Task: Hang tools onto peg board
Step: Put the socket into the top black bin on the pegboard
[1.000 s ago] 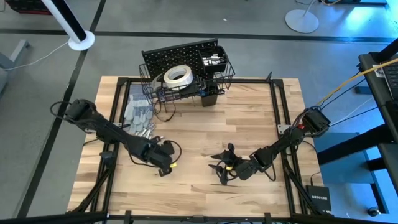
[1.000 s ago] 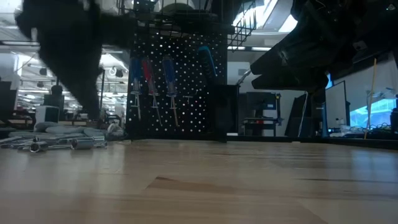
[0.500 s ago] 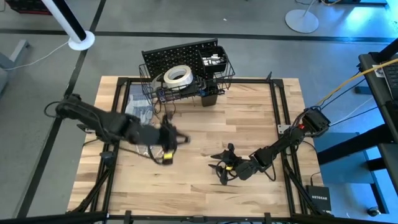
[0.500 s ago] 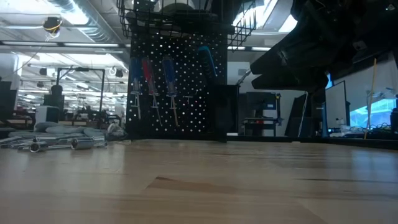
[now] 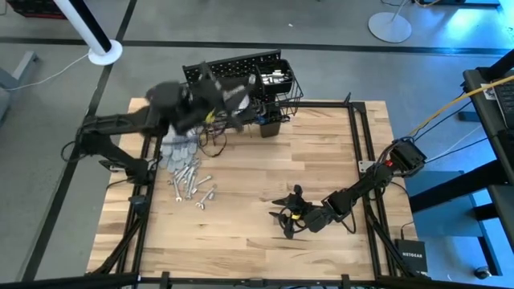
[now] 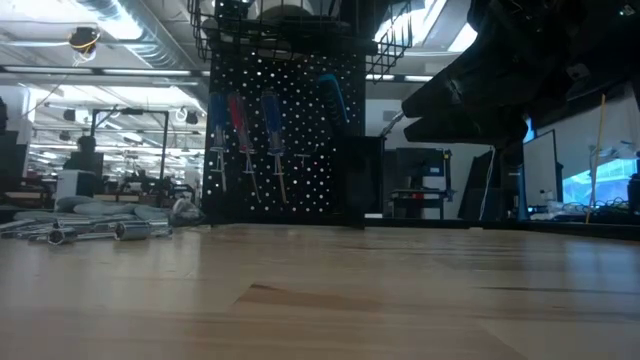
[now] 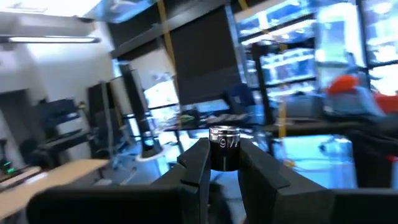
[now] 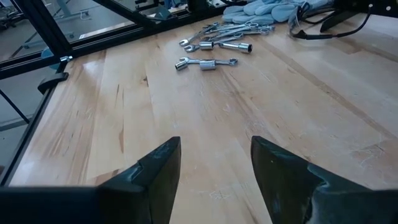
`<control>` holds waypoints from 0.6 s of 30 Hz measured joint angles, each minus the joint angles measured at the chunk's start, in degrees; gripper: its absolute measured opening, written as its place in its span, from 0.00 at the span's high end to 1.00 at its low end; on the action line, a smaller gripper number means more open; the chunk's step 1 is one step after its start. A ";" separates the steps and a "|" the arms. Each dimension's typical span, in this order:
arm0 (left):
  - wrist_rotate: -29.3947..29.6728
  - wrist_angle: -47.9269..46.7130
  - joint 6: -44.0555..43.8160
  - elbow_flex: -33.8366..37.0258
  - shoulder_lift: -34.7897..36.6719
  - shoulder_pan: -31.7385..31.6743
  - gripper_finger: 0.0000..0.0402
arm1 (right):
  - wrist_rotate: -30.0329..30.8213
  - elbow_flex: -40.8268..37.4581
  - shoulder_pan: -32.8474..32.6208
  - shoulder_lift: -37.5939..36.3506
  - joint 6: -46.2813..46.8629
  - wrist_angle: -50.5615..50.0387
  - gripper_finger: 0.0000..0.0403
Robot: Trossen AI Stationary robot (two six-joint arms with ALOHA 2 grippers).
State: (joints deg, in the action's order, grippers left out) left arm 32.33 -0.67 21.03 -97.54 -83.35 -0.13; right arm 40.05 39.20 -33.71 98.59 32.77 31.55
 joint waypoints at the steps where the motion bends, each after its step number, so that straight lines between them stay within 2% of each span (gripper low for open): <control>1: -0.61 -0.34 -1.02 -1.17 -0.77 -1.75 0.86 | 0.00 0.00 -0.02 0.00 0.00 0.02 0.51; 9: -6.53 -11.17 -6.87 -11.81 -9.64 -11.05 0.85 | -0.02 0.00 -0.01 0.00 0.00 -0.07 0.51; 15: -6.87 -10.99 -6.02 -13.02 -13.11 -13.11 0.85 | -0.17 0.00 -0.01 0.00 0.00 -0.16 0.51; 18: -6.87 -11.73 -6.02 -13.03 -13.42 -13.63 0.79 | -0.61 0.00 0.00 0.00 0.00 -0.09 0.51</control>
State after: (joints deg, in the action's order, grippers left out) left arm 25.47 -12.40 15.00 -110.57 -96.77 -13.76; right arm 39.44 39.20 -33.71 98.59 32.77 31.46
